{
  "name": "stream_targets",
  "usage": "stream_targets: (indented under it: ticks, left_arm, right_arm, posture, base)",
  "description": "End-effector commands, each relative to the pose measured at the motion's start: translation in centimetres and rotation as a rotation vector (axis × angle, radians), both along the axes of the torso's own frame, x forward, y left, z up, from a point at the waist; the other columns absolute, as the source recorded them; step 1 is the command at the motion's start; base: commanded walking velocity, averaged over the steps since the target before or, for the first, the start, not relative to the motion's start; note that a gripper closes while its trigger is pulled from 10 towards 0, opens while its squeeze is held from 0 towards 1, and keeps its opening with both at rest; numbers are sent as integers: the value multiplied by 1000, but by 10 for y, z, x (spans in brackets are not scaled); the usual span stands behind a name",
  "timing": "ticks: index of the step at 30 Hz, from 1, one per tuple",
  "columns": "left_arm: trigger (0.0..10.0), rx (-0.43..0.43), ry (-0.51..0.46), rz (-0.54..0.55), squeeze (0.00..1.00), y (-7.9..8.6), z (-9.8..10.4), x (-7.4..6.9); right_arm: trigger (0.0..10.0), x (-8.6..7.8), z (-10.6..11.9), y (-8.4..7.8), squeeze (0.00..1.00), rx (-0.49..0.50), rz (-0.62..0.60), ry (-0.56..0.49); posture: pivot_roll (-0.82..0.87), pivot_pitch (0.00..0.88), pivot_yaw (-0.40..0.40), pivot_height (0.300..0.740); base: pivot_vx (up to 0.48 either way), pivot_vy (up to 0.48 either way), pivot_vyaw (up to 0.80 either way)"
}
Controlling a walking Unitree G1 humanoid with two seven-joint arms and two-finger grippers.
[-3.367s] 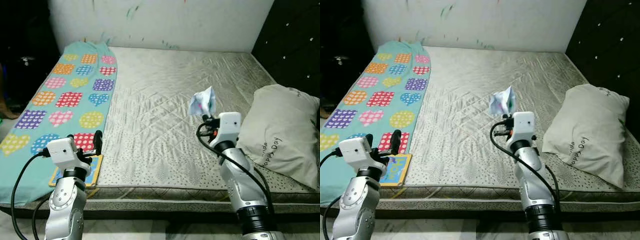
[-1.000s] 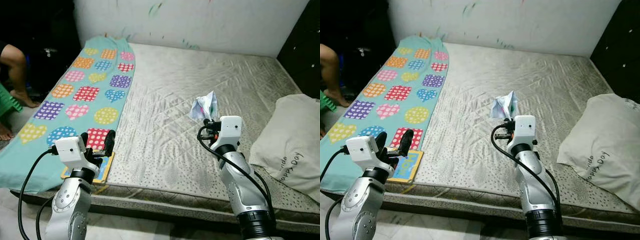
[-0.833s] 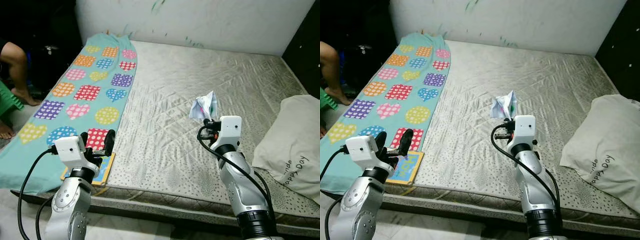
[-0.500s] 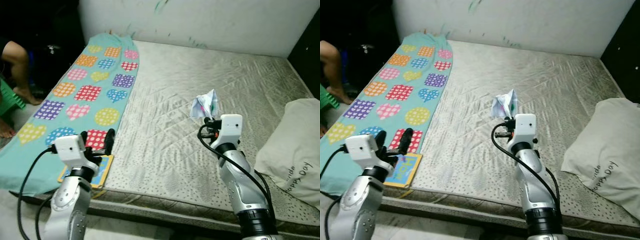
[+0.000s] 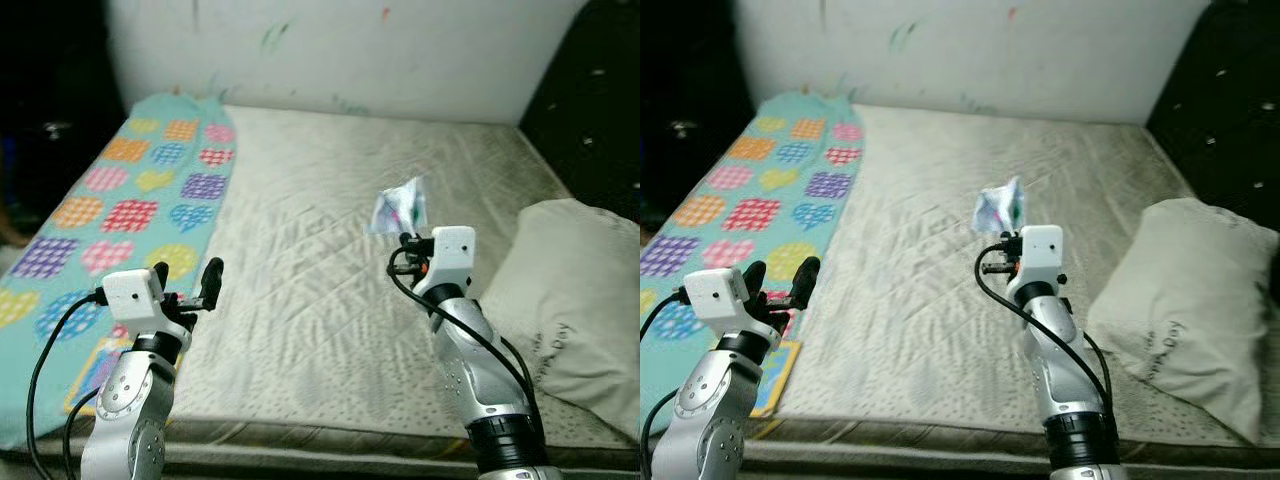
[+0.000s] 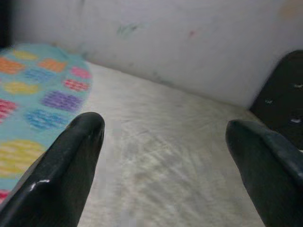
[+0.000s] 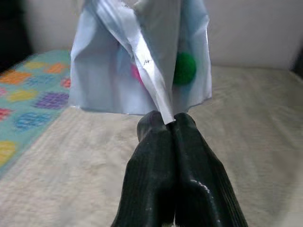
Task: Clean up the room
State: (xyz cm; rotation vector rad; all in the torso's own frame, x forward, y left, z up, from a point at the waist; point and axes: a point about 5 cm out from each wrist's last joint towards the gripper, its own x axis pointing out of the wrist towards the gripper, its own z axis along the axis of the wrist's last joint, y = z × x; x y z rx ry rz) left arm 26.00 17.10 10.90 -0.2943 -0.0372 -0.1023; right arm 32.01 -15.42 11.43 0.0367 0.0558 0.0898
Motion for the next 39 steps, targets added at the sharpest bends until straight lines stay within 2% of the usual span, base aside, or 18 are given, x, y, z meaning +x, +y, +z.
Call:
stream_targets:
  ticks: [1,23,39]
  left_arm:
    - [10000,23,2,14,0,5,1,0]
    - [10000,-11,20,49,0,5,-1,5]
    - [10000,-26,26,59,0,5,-2,5]
  right_arm:
    - [10000,3,5,4,0,6,7,-22]
    - [10000,6,5,4,0,-2,21,-18]
    - [10000,8,6,4,0,8,28,-16]
  posture:
    - [14,34,-59,740]
    - [7,30,-70,740]
    - [3,33,-72,740]
  base:
    - [0,0,0]
    - [0,0,0]
    - [0,325,-102]
